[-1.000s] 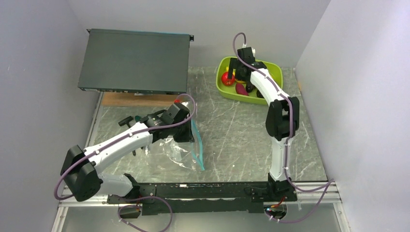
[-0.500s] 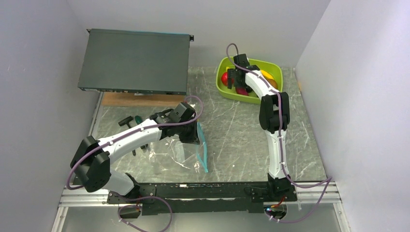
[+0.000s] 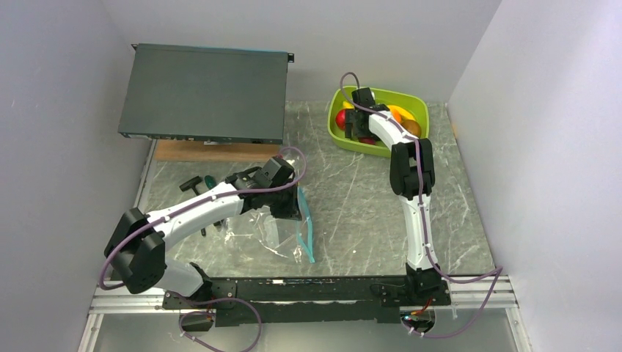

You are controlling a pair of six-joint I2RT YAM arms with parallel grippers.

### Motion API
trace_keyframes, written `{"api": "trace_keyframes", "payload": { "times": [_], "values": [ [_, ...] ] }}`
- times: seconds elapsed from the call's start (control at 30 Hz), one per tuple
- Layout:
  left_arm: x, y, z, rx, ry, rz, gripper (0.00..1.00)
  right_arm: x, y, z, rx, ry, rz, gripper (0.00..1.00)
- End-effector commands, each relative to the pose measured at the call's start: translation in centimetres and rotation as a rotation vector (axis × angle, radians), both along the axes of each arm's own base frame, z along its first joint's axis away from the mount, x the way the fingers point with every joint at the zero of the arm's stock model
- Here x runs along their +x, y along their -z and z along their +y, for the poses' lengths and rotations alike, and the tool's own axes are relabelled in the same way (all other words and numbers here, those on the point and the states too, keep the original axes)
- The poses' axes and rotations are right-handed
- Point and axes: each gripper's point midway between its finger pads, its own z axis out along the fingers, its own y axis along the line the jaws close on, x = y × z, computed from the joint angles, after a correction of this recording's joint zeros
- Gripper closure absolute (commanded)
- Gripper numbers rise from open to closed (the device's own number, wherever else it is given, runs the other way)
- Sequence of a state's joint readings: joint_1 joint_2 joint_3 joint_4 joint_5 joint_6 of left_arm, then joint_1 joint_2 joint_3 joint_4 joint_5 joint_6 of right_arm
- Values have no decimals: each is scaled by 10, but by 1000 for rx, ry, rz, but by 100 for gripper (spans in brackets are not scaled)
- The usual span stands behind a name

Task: Place the food in the zip-top bag and seal the zipper
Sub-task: Pick up the fake vegetable from the bin.

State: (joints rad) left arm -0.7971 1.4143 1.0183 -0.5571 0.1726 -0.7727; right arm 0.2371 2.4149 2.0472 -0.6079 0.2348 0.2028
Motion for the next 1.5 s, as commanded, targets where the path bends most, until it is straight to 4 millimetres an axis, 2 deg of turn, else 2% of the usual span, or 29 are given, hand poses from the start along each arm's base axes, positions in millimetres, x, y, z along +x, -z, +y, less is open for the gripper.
{"api": "trace_keyframes", "payload": {
  "times": [0.0, 0.1, 0.23, 0.3, 0.47, 0.6, 0.7, 0.77, 0.8, 0.9, 0.97, 1.07, 1.1, 1.13, 1.27, 1.33, 1.47],
  "values": [
    [4, -22, -5, -66, -1, -51, 100, 24, -18, -6, -32, 19, -102, 20],
    [2, -24, -3, -69, 0, -57, 100, 28, -36, -9, -45, 35, -133, 31],
    [-1, -21, 0, -61, -1, -48, 100, 27, -86, -3, 2, 11, -228, 47],
    [-2, -20, 1, -63, -2, -48, 100, 25, -104, -1, 20, -1, -261, 60],
    [-1, -21, 5, -44, 0, -60, 100, 8, -136, -6, 40, 27, -307, 91],
    [0, -20, 4, -44, 6, -61, 100, -11, -159, -1, 119, 29, -337, 100],
    [0, -21, 3, -52, 9, -64, 100, -38, -171, 19, 271, -15, -358, 100],
    [0, -22, 3, -54, 10, -65, 100, -62, -189, 34, 400, -48, -402, 100],
    [0, -23, 3, -57, 9, -67, 100, -77, -191, 44, 483, -70, -405, 100],
    [1, -26, 3, -74, 7, -75, 100, -125, -207, 94, 822, -266, -435, 100],
    [2, -29, 3, -83, 8, -78, 100, -163, -207, 119, 1002, -390, -409, 100],
    [0, -33, 3, -108, 9, -82, 100, -210, -206, 134, 1199, -454, -376, 100],
    [0, -35, 3, -120, 11, -84, 100, -223, -219, 140, 1251, -507, -406, 100],
    [1, -38, 4, -132, 13, -88, 100, -244, -216, 147, 1293, -549, -394, 100],
    [3, -48, 7, -170, 21, -90, 100, -305, -238, 174, 1363, -735, -452, 100],
    [4, -52, 10, -176, 15, -97, 100, -322, -248, 179, 1368, -748, -489, 100],
    [3, -58, 13, -217, 8, -117, 100, -335, -270, 167, 1463, -668, -560, 100]
  ]
}}
